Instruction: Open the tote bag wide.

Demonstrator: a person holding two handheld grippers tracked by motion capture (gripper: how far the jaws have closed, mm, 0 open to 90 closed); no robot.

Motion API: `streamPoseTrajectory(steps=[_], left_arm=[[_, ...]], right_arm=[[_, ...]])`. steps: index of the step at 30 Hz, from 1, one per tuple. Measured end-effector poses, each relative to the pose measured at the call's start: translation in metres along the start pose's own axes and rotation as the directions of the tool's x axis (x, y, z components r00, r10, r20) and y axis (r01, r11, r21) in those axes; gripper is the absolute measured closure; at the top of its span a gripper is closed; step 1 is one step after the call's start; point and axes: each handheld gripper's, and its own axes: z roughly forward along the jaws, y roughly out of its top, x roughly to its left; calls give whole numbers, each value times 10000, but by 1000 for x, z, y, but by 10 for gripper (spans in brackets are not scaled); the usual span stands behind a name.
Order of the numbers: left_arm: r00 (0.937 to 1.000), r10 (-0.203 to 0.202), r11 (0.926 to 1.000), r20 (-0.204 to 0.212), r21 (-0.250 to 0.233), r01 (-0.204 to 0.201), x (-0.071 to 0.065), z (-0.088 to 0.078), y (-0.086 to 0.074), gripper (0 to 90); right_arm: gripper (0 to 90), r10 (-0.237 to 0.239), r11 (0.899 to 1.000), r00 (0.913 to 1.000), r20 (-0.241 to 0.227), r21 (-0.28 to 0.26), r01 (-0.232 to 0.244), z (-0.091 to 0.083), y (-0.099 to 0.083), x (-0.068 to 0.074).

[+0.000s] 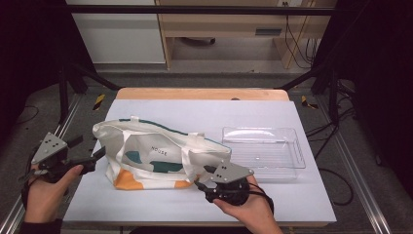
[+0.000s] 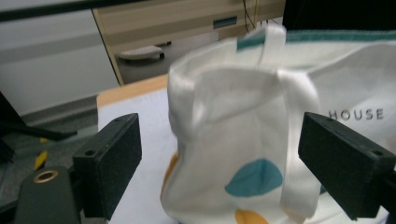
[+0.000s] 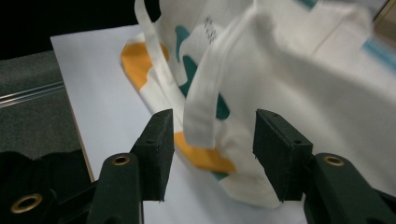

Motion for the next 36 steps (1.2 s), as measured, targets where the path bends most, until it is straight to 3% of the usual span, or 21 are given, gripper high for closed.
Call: streamPoseTrajectory(steps=[2,3,6,7,8,9,11,13,18,20,23,24,25,26,28,29,33,36], left_arm=[[10000,32,10000,75,-74,-32,1,0,6,136],[9997,59,9999,251,-148,-55,2,2,16,145],[9988,219,9998,442,-10,-218,5,7,26,166],[9980,313,9995,541,63,-317,6,10,32,170],[9973,447,9989,590,101,-454,7,12,36,170],[9961,656,9976,596,194,-668,10,18,44,188],[9952,731,9969,650,226,-747,11,22,49,215],[9904,1126,9923,808,419,-1162,14,32,59,233],[9841,1381,9864,1116,745,-1468,20,50,72,269],[9818,1478,9840,1189,822,-1580,21,53,74,276],[9778,1537,9823,1421,853,-1668,20,58,78,289],[9733,1730,9768,1507,1006,-1892,19,60,80,290],[9675,1908,9712,1660,1113,-2106,17,61,81,307],[9644,1994,9673,1736,1227,-2220,16,62,82,316],[9618,2067,9630,1796,1365,-2325,14,63,83,328],[9544,2248,9529,1963,1605,-2575,11,64,86,333],[9425,2421,9386,2302,1904,-2876,3,66,88,352],[9395,2467,9301,2375,2141,-2984,-1,69,86,374]], right_arm=[[505,-43,10000,10000,15,-48,43,-1,5,-1],[520,-149,9999,9998,150,-40,149,-1,22,-2],[543,-259,9997,9994,208,-17,259,1,35,-3],[548,-381,9993,9988,301,75,379,8,52,-5],[548,-381,9993,9988,301,75,379,8,52,-5],[548,-333,9994,9990,312,142,329,17,67,-8],[554,-240,9994,9996,123,245,237,28,78,-13],[560,-171,9987,9998,42,482,168,42,88,-19],[605,47,9896,9999,141,1434,-67,77,99,-31],[619,85,9875,9998,152,1574,-108,81,99,-32],[709,-150,9687,9999,80,2478,125,94,97,-32],[765,-218,9653,9998,23,2604,205,96,96,-32],[846,-362,9694,9992,-191,2422,398,95,94,-29],[867,-308,9718,9993,-211,2330,349,94,94,-28],[879,-411,9777,9985,-362,2044,477,88,93,-24],[879,-498,9796,9977,-449,1926,576,85,93,-21],[882,-763,9831,9950,-637,1615,858,77,87,-9],[882,-713,9861,9954,-647,1457,801,75,80,-4]])
